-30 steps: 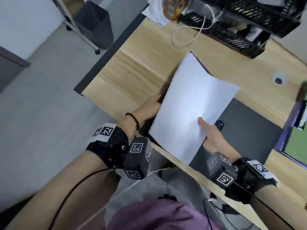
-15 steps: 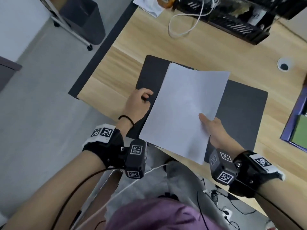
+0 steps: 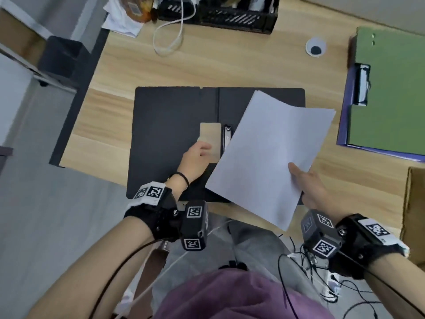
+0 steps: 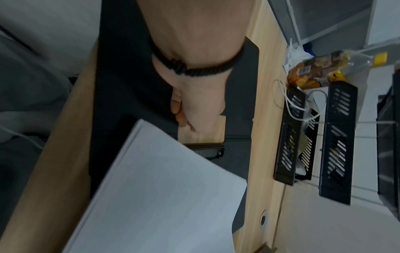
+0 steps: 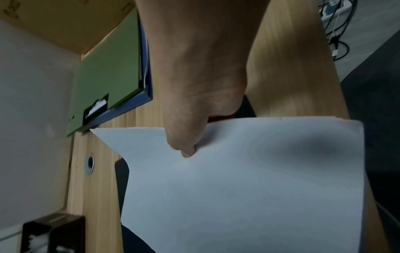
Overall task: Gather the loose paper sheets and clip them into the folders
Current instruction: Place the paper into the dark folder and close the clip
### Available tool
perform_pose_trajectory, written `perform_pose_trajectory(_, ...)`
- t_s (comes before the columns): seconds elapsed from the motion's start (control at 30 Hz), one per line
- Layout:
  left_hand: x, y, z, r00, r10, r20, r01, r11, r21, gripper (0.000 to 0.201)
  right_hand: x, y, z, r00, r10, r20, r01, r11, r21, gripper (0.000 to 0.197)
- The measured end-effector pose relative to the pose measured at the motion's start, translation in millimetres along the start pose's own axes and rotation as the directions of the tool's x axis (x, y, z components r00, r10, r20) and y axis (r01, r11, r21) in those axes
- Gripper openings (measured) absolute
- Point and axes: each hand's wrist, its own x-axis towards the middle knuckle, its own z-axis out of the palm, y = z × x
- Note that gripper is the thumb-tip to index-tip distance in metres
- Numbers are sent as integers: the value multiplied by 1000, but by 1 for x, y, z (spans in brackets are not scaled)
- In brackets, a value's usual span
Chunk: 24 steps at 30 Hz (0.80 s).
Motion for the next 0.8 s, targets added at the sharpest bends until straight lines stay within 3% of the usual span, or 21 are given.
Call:
perform_pose_trajectory(0.1, 4, 9, 7, 1000, -10, -27, 13, 993, 120, 28, 1, 8, -25, 999, 14, -36, -14, 1000, -9, 7)
perform_pose_trajectory(0.2, 9, 18, 14, 998, -36, -56, 50, 963, 265, 23, -3, 12, -39, 1000, -18, 13, 18, 1000, 11, 11)
perform_pose_trajectory(0.37, 15, 29, 23, 996, -16, -86, 48, 921, 386, 16, -7, 8, -46, 992, -58, 108, 71, 989, -129, 19)
perform_pose_trajectory(0.53, 17, 30, 29, 990, -11, -141, 70, 905, 419, 16, 0, -9, -33, 992, -66, 107, 96, 946, -310, 27)
perform_pose_trajectory(0.8, 21, 27, 27, 984, 0, -176, 78, 896, 436, 15, 10, -20, -29, 992, -83, 96, 111, 940, -324, 31)
